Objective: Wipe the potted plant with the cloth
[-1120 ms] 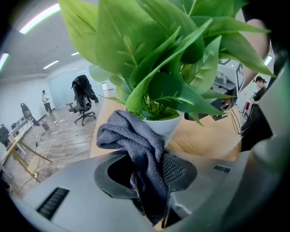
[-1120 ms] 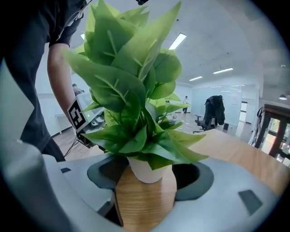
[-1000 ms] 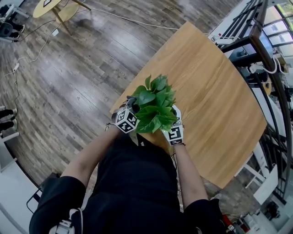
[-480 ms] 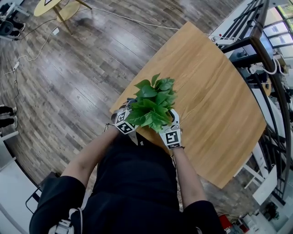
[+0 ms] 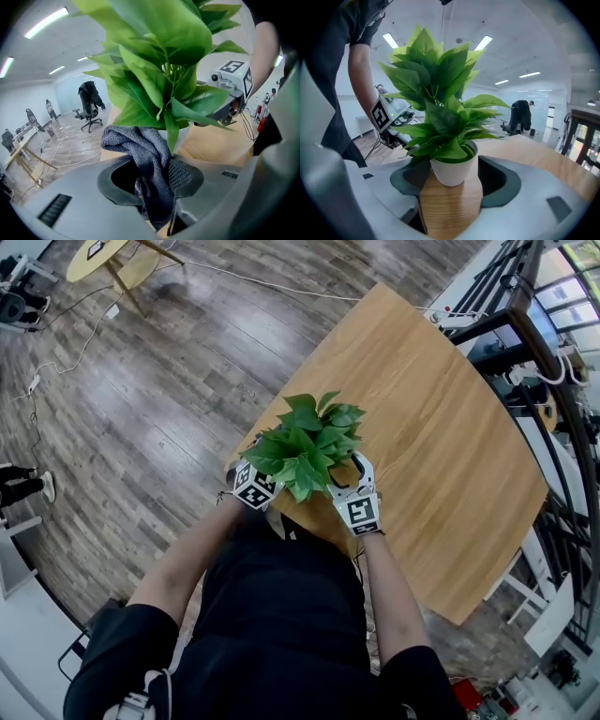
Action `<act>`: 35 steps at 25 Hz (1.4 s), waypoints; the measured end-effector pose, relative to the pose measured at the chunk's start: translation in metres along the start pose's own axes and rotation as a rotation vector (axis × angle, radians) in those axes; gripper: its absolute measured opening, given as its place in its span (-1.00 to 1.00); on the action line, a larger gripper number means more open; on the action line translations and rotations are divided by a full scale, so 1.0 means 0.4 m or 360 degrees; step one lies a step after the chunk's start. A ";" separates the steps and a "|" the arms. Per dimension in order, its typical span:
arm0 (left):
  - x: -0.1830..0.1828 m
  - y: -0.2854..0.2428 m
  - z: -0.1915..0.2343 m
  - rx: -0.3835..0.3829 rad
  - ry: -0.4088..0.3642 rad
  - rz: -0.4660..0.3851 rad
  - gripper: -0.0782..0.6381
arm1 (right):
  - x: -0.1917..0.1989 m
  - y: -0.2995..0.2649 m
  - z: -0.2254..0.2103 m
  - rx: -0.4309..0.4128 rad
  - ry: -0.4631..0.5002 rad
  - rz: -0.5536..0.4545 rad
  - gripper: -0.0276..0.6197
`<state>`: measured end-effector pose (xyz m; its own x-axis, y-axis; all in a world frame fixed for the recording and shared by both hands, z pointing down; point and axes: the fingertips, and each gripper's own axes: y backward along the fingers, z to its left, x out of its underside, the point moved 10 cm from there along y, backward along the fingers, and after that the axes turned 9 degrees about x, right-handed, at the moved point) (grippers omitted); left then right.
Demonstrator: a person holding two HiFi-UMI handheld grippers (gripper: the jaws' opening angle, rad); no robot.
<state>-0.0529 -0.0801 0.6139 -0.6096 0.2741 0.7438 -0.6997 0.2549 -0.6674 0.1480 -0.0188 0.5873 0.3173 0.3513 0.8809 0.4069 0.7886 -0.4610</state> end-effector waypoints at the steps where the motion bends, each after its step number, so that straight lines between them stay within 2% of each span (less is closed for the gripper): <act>1: 0.000 -0.003 0.000 -0.0008 -0.0014 0.0007 -0.33 | -0.007 -0.006 0.003 -0.0038 0.0059 0.0000 0.01; 3: -0.001 -0.009 -0.002 -0.0031 -0.0030 0.0021 -0.33 | -0.014 -0.015 0.010 -0.0072 0.0130 0.0009 0.01; 8: -0.006 -0.008 -0.019 -0.0030 -0.0024 0.0023 -0.33 | -0.012 -0.022 0.017 -0.0002 0.0083 -0.0004 0.01; 13: 0.018 0.006 -0.071 0.0065 0.0007 0.0005 -0.33 | -0.016 -0.020 0.037 0.0032 0.0050 0.0002 0.01; 19: 0.032 -0.009 -0.098 0.0139 0.0061 -0.0002 -0.33 | -0.021 -0.016 0.035 0.0025 0.0102 0.0010 0.01; 23: 0.035 -0.003 -0.061 0.0099 0.0075 0.0011 -0.33 | -0.014 0.015 0.072 -0.0048 0.0150 0.0021 0.01; 26: 0.026 0.004 -0.034 0.0044 0.0046 -0.0008 -0.33 | 0.003 0.035 0.089 -0.0111 0.0043 0.0014 0.00; 30: 0.019 0.007 -0.019 0.0002 0.0045 -0.0011 -0.33 | 0.031 0.031 0.064 -0.0036 -0.0101 0.0074 0.00; 35: 0.014 0.000 -0.021 0.0014 0.0037 -0.0021 -0.33 | 0.007 -0.009 0.026 0.0013 -0.0037 0.0043 0.01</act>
<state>-0.0533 -0.0707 0.6178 -0.5914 0.2922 0.7516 -0.7112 0.2503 -0.6569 0.1384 -0.0152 0.5926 0.3081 0.3838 0.8705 0.3913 0.7829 -0.4836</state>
